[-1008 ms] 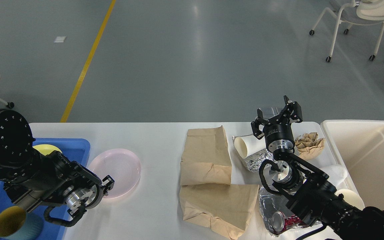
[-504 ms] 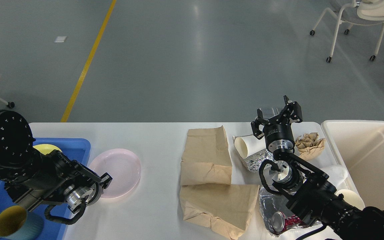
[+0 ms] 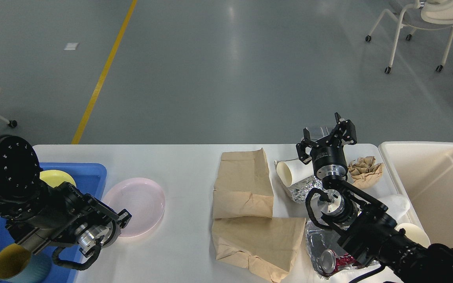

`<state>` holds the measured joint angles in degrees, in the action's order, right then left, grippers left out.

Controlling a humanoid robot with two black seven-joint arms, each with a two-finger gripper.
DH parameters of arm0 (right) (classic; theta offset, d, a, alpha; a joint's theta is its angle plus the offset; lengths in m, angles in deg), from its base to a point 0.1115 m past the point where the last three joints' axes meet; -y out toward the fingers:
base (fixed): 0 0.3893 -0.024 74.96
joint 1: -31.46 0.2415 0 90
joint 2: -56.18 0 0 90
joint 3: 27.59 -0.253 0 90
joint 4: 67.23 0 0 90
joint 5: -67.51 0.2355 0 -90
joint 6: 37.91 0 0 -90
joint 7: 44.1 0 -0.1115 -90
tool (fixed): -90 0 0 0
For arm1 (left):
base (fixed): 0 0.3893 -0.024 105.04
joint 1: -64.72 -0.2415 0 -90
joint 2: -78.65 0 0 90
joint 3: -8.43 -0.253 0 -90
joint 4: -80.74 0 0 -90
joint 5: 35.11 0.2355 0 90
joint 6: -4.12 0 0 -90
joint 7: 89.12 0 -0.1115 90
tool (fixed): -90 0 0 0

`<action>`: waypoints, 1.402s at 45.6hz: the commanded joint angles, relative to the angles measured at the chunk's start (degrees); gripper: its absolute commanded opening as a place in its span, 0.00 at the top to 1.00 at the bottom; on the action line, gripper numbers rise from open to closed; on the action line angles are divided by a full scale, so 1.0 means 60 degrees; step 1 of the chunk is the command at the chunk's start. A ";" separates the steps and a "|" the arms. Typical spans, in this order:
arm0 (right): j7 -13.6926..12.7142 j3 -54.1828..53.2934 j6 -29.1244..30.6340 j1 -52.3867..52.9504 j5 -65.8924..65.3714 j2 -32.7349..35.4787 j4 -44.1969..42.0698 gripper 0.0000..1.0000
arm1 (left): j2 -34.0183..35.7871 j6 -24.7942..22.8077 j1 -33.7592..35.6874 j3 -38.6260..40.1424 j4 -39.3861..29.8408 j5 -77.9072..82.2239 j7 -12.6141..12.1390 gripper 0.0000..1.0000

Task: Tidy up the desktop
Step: 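Move the left gripper to the pale pink plate rim and grasp it, then lift the pink plate with the left gripper and place it on the yellow plate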

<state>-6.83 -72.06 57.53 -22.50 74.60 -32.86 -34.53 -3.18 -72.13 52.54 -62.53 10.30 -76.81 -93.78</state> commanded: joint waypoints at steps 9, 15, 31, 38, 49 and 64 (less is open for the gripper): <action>0.0000 0.0000 0.0001 0.0000 0.0004 0.0000 0.0000 0.00 | 0.0001 0.0081 -0.0022 -0.0010 0.0021 -0.0007 -0.0042 0.92; 0.0000 0.0000 0.0001 0.0000 0.0004 0.0000 0.0000 0.00 | 0.0001 0.0096 -0.0022 -0.0010 0.0021 -0.0007 -0.0042 0.96; 0.0000 0.0000 0.0001 0.0000 0.0004 0.0000 0.0000 0.00 | -0.0013 0.0110 0.0007 -0.0010 0.0007 0.0007 -0.0013 1.00; 0.0000 0.0000 0.0001 0.0000 0.0004 0.0000 0.0000 0.00 | 0.0016 0.0111 0.0139 -0.0054 -0.0066 0.0051 -0.0130 1.00; 0.0000 0.0000 0.0001 -0.0015 0.0004 0.0000 0.0000 0.00 | 0.0148 -0.0006 0.0652 -0.0142 -0.0315 0.0490 -0.1141 1.00; 0.0000 0.0000 0.0001 -0.0015 0.0004 0.0000 0.0000 0.00 | 0.1333 -0.2465 0.2467 -0.0332 -0.1297 0.2979 -0.1331 1.00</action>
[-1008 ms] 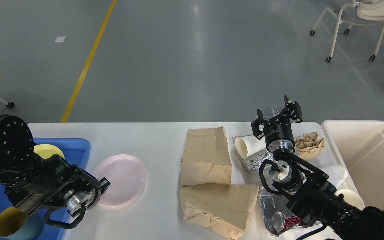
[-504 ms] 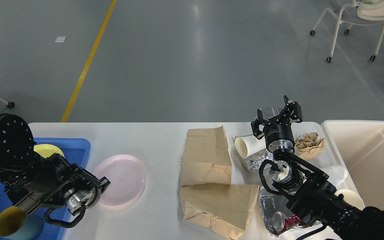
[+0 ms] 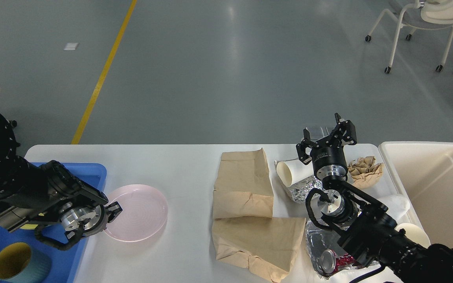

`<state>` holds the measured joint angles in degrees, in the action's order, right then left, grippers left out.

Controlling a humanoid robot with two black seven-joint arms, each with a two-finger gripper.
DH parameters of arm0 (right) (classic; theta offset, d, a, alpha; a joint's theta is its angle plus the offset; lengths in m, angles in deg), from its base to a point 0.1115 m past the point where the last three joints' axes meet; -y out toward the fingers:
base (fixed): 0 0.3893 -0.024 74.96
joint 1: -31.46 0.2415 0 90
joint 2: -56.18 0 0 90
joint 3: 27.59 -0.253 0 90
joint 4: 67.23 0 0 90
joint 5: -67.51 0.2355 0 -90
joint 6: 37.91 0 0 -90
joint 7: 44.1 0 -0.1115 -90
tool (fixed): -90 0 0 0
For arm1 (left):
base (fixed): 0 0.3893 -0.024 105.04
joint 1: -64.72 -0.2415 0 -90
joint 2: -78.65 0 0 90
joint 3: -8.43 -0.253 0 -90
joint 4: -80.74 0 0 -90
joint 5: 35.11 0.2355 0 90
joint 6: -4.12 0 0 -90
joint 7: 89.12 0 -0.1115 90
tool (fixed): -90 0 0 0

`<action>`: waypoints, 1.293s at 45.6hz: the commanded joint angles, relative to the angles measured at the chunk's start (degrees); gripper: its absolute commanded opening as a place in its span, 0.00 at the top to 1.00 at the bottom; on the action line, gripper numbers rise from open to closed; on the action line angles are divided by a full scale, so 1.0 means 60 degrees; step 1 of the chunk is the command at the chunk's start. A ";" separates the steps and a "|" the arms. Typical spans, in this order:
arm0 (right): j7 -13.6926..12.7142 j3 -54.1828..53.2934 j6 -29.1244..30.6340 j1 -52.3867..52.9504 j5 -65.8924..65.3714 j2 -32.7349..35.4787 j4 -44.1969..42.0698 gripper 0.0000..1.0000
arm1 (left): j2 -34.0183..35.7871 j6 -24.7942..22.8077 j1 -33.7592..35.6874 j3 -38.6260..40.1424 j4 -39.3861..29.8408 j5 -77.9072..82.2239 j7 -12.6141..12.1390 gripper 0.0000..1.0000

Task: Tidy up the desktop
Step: 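Lift the pink plate with the left gripper and place it on the yellow plate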

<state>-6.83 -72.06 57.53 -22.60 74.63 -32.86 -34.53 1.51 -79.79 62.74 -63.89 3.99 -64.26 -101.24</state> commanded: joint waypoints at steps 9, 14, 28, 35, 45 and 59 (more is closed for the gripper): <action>0.0000 0.0000 0.0001 0.0001 0.0000 0.0000 0.0000 0.00 | 0.1591 -0.4659 0.2539 -0.0809 -0.0244 0.2309 0.0088 1.00; 0.0000 0.0000 0.0001 0.0001 0.0000 0.0000 0.0000 0.00 | 0.2060 -0.6622 0.3565 -0.1175 -0.0244 0.2909 0.0102 1.00; 0.0000 0.0000 0.0001 0.0001 -0.0015 0.0000 0.0000 0.00 | 0.3423 -0.9907 0.5924 -0.1819 -0.0244 0.4434 0.0117 1.00; 0.0000 0.0000 0.0001 0.0015 0.0000 0.0000 0.0000 0.00 | 0.3379 -0.9615 0.5838 -0.1967 -0.0230 0.4448 0.0117 1.00; 0.0000 0.0000 0.0001 0.0015 0.0000 0.0000 0.0000 0.00 | 0.3394 -0.6543 0.4389 -0.2142 -0.0157 0.4434 0.0161 1.00; 0.0000 0.0000 0.0001 0.0001 0.0000 0.0000 0.0000 0.00 | 0.3555 -0.2218 0.2133 -0.1894 -0.0113 0.4244 0.0775 1.00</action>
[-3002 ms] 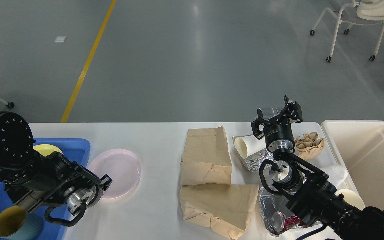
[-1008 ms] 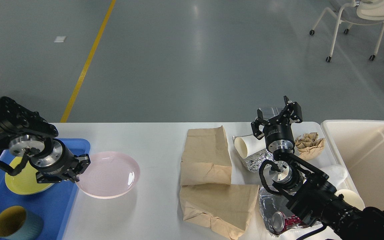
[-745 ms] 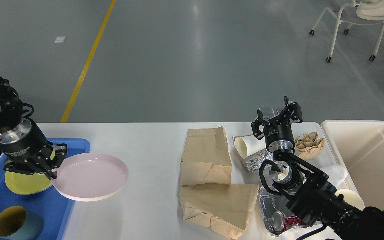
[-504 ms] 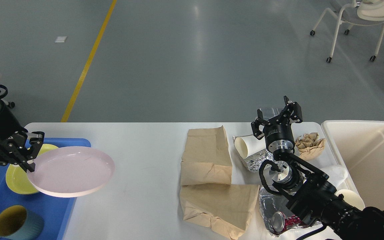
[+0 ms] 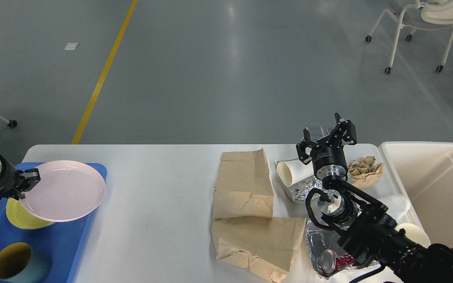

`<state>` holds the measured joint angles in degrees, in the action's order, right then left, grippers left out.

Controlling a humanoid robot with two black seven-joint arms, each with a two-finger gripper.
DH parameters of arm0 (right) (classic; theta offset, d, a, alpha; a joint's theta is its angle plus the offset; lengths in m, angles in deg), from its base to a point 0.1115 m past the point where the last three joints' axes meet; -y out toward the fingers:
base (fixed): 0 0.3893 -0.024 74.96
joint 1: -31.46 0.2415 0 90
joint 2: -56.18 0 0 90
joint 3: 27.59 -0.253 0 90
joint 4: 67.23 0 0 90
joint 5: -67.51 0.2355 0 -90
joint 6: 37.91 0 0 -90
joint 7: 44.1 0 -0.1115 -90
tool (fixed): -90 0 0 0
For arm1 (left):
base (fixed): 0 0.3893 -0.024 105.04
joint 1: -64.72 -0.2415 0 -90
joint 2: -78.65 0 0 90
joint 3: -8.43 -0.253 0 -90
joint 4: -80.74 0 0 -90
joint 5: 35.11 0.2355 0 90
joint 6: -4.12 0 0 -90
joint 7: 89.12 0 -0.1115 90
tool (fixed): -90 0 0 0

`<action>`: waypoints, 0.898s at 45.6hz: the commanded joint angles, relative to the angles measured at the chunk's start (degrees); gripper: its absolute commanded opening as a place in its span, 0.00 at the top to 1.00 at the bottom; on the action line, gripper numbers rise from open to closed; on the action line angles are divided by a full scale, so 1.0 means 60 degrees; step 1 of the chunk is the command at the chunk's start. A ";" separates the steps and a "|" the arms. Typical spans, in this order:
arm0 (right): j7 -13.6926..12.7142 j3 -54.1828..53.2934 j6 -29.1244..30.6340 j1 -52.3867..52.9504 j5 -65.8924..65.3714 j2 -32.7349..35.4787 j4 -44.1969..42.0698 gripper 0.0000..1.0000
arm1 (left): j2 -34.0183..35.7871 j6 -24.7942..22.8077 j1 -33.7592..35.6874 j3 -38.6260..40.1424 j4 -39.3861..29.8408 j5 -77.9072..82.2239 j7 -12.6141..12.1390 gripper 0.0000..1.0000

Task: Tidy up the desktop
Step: 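Lift the pink plate with the left gripper and place it on the yellow plate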

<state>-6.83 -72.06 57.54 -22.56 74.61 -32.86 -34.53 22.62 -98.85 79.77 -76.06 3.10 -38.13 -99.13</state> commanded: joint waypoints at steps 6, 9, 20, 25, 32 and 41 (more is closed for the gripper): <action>0.0000 0.0000 -0.0001 -0.0005 0.0002 0.0000 0.0000 0.00 | 0.0535 0.2379 -0.1716 0.0648 0.0270 -0.0506 0.0628 1.00; 0.0000 0.0000 -0.0001 -0.0005 0.0002 0.0000 0.0000 0.00 | 0.0726 0.2965 -0.2272 0.1072 0.0562 -0.0638 0.0643 1.00; 0.0000 0.0000 -0.0001 -0.0005 0.0002 0.0000 0.0000 0.00 | 0.1166 0.3757 -0.3987 0.2391 0.1793 -0.1194 0.0628 1.00; 0.0000 0.0000 -0.0001 -0.0005 0.0002 0.0000 0.0000 0.00 | 0.1166 0.4021 -0.4661 0.2699 0.2437 -0.1619 0.0599 1.00; 0.0000 0.0000 -0.0001 -0.0005 -0.0012 0.0000 0.0000 0.00 | 0.1107 0.4256 -0.5496 0.3490 0.3170 -0.2015 0.0541 1.00; 0.0000 0.0000 -0.0001 -0.0005 0.0002 0.0000 0.0000 0.00 | 0.1019 0.4344 -0.6287 0.4149 0.3785 -0.2016 0.0526 1.00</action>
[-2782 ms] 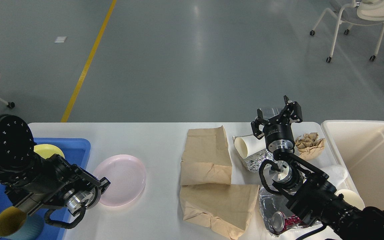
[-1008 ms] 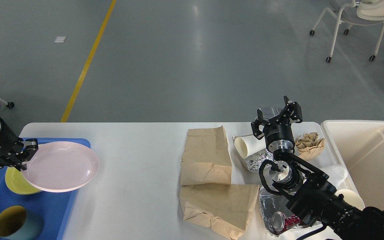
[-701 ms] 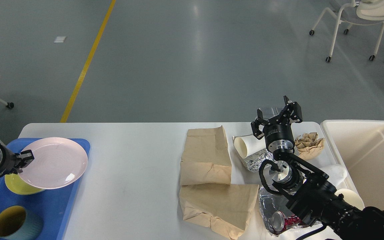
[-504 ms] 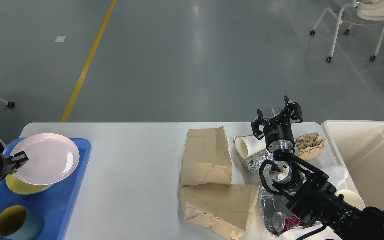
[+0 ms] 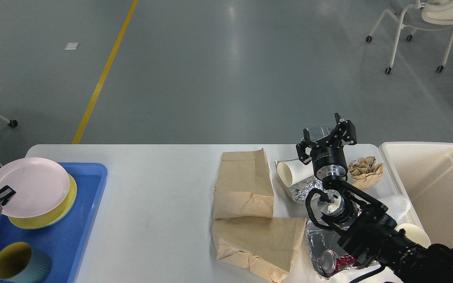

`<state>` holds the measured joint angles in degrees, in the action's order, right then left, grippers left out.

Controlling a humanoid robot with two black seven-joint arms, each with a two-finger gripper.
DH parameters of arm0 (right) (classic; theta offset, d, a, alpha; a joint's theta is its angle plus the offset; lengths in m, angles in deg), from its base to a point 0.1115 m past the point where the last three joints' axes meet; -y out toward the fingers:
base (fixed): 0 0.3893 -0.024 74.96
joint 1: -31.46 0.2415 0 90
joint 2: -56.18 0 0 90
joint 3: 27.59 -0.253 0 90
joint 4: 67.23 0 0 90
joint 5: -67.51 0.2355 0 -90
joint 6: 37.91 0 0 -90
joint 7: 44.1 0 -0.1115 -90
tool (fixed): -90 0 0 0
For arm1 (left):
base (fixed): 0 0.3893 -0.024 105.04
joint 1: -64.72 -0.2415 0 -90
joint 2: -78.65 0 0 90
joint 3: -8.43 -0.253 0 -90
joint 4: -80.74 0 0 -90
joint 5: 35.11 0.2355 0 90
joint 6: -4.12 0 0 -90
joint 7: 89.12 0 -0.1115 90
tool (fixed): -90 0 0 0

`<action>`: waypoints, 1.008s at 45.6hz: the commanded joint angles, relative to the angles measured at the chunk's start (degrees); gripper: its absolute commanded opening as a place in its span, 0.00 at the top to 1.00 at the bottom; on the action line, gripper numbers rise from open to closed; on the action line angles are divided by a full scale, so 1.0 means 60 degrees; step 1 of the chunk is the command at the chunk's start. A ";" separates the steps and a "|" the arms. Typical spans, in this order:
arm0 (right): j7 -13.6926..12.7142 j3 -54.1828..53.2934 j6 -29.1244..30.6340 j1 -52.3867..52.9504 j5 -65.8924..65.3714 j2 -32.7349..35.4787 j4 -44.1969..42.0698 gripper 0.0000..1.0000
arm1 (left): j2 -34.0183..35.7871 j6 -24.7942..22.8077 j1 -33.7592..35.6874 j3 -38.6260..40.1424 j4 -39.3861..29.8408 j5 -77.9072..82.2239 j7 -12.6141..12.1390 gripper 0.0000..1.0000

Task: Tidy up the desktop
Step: 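Lift the pink plate with the left gripper and place it on the yellow plate, then release the pink plate and raise the left gripper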

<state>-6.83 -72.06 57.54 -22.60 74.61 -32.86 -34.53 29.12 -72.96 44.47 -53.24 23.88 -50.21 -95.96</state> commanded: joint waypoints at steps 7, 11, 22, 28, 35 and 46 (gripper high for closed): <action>0.0000 0.0000 -0.0001 0.0001 0.0002 0.0000 0.0000 0.00 | -0.0080 0.0044 -0.0800 0.0976 0.0439 -0.0002 -0.0002 0.99; 0.0000 0.0000 -0.0001 0.0001 -0.0013 0.0000 0.0000 0.00 | -0.0109 0.0044 -0.0845 0.1064 0.0439 -0.0002 0.0012 0.94; 0.0000 0.0000 -0.0001 0.0001 0.0002 0.0000 0.0000 0.00 | -0.0256 0.0044 -0.0845 0.1079 0.0439 0.0013 0.0042 0.70; 0.0000 0.0000 -0.0001 0.0001 0.0002 0.0000 0.0000 0.00 | -0.0270 0.0000 -0.0830 0.1079 0.0424 0.0042 0.0056 0.46; 0.0000 0.0000 -0.0001 0.0001 0.0002 0.0000 0.0000 0.00 | -0.0256 -0.0044 -0.0801 0.1094 0.0410 0.0071 0.0042 0.13; 0.0000 0.0000 -0.0001 0.0001 0.0002 0.0000 0.0000 0.00 | -0.0226 -0.0103 -0.0640 0.1152 0.0307 0.0101 0.0085 0.04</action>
<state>-6.83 -72.06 57.52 -22.60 74.62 -32.86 -34.53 27.66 -73.41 40.08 -46.68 26.13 -49.63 -95.78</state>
